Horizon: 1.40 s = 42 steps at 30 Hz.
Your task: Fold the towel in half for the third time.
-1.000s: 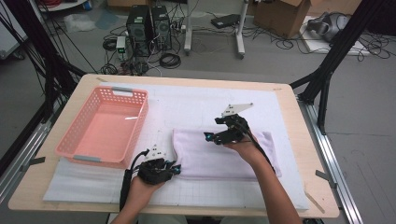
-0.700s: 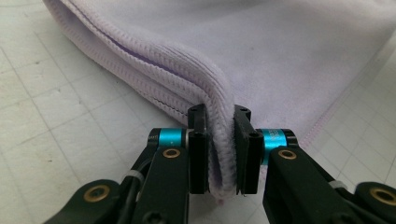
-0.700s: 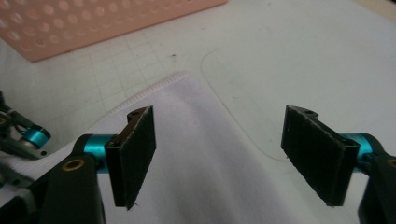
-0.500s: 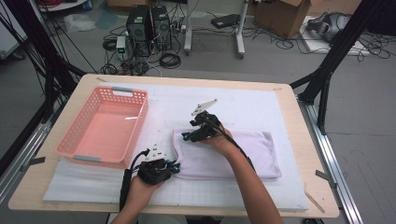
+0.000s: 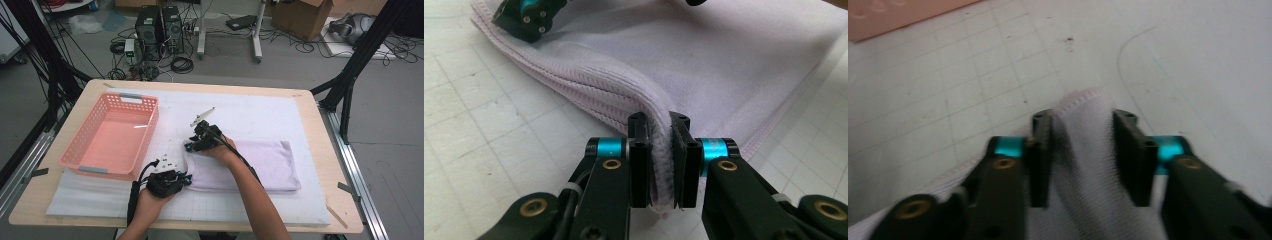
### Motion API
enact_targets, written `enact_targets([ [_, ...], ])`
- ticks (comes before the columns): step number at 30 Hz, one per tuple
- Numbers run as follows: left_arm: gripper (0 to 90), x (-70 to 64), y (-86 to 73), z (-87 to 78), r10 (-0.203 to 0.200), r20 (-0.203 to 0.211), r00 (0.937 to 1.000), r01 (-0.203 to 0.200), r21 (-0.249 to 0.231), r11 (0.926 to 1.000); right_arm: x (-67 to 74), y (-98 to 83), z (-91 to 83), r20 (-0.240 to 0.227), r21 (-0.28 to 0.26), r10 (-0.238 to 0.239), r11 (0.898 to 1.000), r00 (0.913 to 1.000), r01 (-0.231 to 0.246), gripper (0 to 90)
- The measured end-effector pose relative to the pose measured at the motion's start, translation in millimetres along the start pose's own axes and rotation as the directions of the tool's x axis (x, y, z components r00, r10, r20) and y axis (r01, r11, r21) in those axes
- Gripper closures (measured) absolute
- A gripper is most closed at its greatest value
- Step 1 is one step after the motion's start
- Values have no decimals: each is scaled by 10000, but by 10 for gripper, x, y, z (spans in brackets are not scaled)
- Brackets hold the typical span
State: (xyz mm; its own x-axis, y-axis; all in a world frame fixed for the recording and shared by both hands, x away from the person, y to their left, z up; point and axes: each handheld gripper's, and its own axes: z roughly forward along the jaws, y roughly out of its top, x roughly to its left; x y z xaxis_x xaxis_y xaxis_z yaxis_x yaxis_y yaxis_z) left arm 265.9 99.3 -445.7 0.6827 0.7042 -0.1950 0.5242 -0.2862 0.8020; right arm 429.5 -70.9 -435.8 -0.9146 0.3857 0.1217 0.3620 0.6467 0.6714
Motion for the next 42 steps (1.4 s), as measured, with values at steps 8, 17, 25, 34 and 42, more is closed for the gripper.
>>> enact_targets([
  [8,814,19,91,-177,-220,27,9998,222,-684,9974,36,73,-110,-276,-850,309,9958,9991,-331,783],
  [17,814,-168,404,-197,129,453,9989,-48,-1744,9847,-51,46,-702,-300,-2764,609,9587,9977,-669,784],
  [25,814,-369,624,88,446,1152,9923,-205,-2024,9791,-179,-195,-1131,32,-3412,1119,9342,9937,-1041,783],
  [34,814,-549,785,430,928,1782,9796,-550,-2060,9770,-358,-593,-1502,550,-3648,1792,9193,9823,-1473,783],
  [42,813,-780,925,783,1141,2262,9674,-717,-1873,9797,-473,-928,-1718,1063,-3631,2297,9147,9674,-1773,784],
])
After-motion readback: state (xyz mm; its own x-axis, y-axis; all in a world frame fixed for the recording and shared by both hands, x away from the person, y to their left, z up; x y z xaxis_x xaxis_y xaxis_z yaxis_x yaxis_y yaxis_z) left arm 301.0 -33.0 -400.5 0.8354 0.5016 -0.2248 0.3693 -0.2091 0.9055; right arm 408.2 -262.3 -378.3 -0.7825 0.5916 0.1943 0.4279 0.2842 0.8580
